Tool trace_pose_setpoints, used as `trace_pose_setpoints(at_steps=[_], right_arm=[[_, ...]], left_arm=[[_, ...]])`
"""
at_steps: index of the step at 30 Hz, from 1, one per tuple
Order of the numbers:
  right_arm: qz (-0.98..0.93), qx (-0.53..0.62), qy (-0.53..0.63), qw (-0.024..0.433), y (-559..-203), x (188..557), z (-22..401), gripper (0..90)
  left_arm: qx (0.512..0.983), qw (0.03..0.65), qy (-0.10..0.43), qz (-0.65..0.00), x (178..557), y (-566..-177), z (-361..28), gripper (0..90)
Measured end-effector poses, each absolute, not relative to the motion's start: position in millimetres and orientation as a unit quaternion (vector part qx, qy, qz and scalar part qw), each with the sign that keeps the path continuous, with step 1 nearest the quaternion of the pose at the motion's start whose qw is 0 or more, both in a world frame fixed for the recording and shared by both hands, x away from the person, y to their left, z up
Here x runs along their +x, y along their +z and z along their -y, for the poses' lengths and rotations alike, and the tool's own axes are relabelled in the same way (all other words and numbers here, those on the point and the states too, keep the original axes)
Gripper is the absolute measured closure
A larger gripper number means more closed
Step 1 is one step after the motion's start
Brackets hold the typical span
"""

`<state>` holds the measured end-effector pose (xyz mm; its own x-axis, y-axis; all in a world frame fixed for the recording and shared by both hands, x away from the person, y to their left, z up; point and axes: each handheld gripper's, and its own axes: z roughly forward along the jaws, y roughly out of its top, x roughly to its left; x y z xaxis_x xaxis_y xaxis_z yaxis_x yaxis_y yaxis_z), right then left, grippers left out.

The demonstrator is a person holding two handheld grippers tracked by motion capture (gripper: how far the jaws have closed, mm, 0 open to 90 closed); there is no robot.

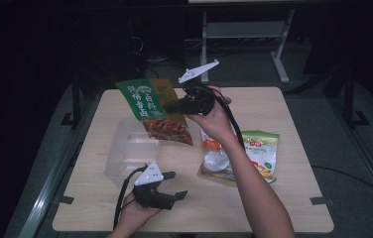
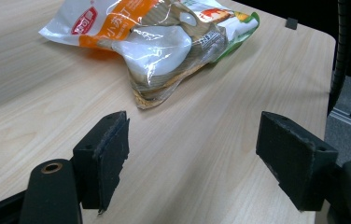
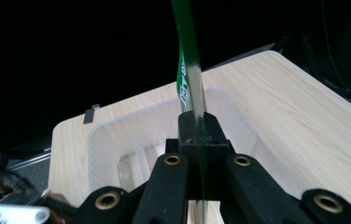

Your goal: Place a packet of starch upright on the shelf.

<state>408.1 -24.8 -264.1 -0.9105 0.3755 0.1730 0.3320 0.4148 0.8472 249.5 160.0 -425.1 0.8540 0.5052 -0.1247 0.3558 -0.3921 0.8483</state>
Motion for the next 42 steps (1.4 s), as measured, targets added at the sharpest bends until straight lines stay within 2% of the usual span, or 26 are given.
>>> trace_pose_setpoints(at_steps=[10, 20, 31, 42], right_arm=[[-0.838, 0.205, 0.505, 0.012, -270.7, 431.0, -13.5, 89.8], [-0.832, 0.211, 0.513, -0.001, -294.9, 454.6, -47.0, 89.8], [-0.828, 0.224, 0.514, -0.018, -321.2, 469.1, -65.4, 89.7], [-0.823, 0.229, 0.52, -0.025, -332.9, 469.6, -68.3, 89.7]], left_arm=[[0.835, 0.483, 0.082, -0.251, 250.7, -424.9, -161.2, 25.2], [0.835, 0.482, 0.082, -0.253, 249.7, -424.5, -161.0, 25.2], [0.832, 0.485, 0.083, -0.257, 249.9, -424.2, -161.7, 25.2], [0.833, 0.484, 0.084, -0.254, 249.7, -423.8, -161.0, 25.2]])
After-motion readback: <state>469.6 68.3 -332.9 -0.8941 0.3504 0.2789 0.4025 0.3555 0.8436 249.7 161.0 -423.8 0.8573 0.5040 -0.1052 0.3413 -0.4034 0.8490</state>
